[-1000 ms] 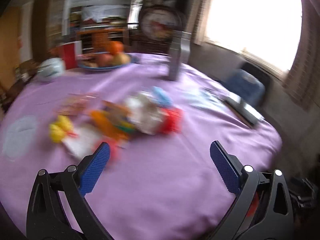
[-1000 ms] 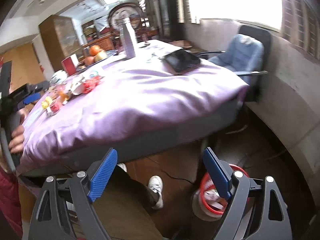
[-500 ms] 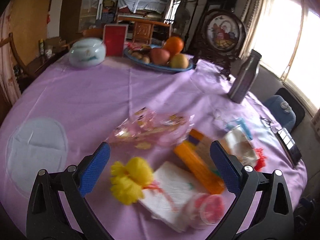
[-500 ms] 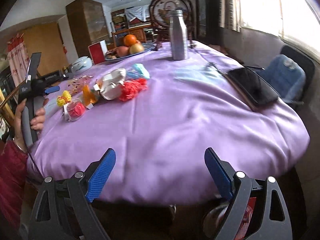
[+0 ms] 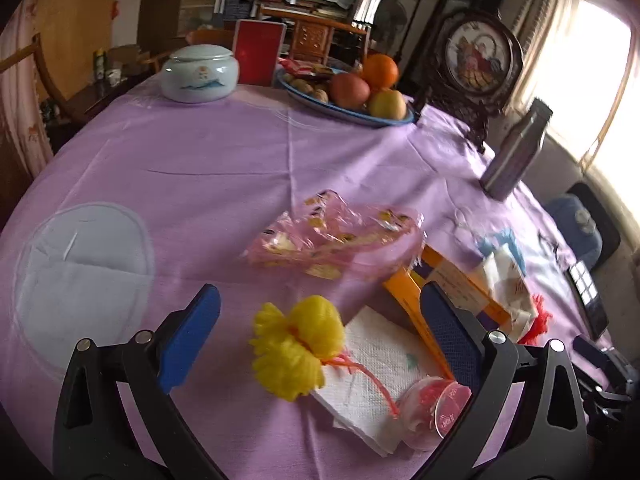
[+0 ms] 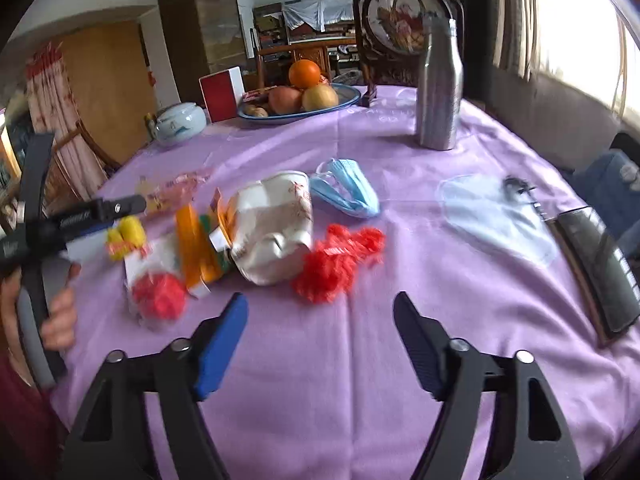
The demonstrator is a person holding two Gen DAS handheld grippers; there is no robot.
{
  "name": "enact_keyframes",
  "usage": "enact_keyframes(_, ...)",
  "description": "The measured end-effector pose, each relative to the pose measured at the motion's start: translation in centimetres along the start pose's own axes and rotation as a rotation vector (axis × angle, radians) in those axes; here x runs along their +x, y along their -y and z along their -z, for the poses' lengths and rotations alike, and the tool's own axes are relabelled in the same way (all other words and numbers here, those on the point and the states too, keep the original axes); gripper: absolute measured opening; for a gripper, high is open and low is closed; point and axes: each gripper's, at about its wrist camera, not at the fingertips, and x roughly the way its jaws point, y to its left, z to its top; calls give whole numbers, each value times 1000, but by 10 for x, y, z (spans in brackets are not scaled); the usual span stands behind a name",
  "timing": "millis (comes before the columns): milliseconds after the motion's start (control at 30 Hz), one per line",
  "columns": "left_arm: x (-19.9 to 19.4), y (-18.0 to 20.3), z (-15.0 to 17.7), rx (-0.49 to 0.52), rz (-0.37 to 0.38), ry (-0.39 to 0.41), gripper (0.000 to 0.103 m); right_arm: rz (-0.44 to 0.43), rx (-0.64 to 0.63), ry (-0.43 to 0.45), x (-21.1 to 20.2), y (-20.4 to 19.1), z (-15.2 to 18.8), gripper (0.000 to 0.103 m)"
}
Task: Collect trash
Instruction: 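Grasp the yellow yarn tassel with the left tool while the right tool grasps the paper cup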
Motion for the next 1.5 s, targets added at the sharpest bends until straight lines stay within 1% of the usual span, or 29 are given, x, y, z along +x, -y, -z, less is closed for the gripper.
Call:
enact_keyframes(33, -1, -4, 0, -16, 9, -1, 96, -12, -11, 1, 3, -5, -3, 71)
enact_keyframes(100, -2, -13, -2, -61, 37, -10, 96, -13, -46, 9, 10, -17, -8, 70)
enact_keyframes(167, -2, -18, -2, -86, 49, -20, 96, -13, -66, 2, 19, -27, -13, 70)
enact_keyframes(233, -2, -17, -1, -82, 46, -26, 96, -21, -76, -6, 26, -33, -18, 70)
enact_keyframes(333, -4, -13, -1, -58, 28, -12, 96, -19, -95, -19, 36, -40, -27, 70)
enact_keyframes(433, -4, -11, -1, -49, 19, -11, 96, -26, -85, -33, 42, -40, -33, 70)
enact_keyframes(533, -2, -10, 0, -52, 29, -22, 96, -7, -68, -34, 46, -36, -37, 70)
enact_keyframes(633, 0, -10, 0, -51, 32, -30, 96, -7, -4, -40, 49, -22, -44, 70)
enact_keyframes(700, 1, -7, 0, -42, 35, -34, 96, -24, 30, -65, 57, -16, -48, 67)
enact_keyframes(767, 1, -5, 1, -31, 30, -33, 96, -38, 40, -99, 67, -16, -49, 59)
enact_keyframes(833, 1, -5, 1, -27, 23, -33, 96, -46, 43, -130, 77, -18, -47, 54)
enact_keyframes(867, 1, -5, 1, -28, 23, -33, 96, -50, 42, -139, 79, -19, -46, 53)
enact_keyframes(967, 1, -7, 1, -41, 31, -37, 96, -73, -23, -158, 80, -34, -40, 53)
enact_keyframes(1033, 1, -7, 0, -43, 39, -41, 96, -66, -70, -170, 81, -45, -37, 53)
enact_keyframes(1167, 2, -5, 1, -30, 32, -43, 96, -64, -66, -175, 86, -45, -36, 53)
enact_keyframes(1233, 3, -5, 1, -30, 31, -48, 96, -70, -60, -169, 86, -42, -34, 53)
enact_keyframes(1267, 4, -6, 1, -31, 32, -51, 96, -73, -56, -160, 84, -41, -34, 47)
enact_keyframes(1367, 5, -7, 2, -35, 28, -56, 96, -126, -11, -64, 58, -31, -29, 47)
enact_keyframes(1433, 5, -6, 2, -31, 33, -59, 96, -108, -13, -23, 41, -26, -23, 47)
enact_keyframes(1500, 3, -4, 3, -22, 34, -53, 96, -70, -39, -4, 27, -22, -14, 47)
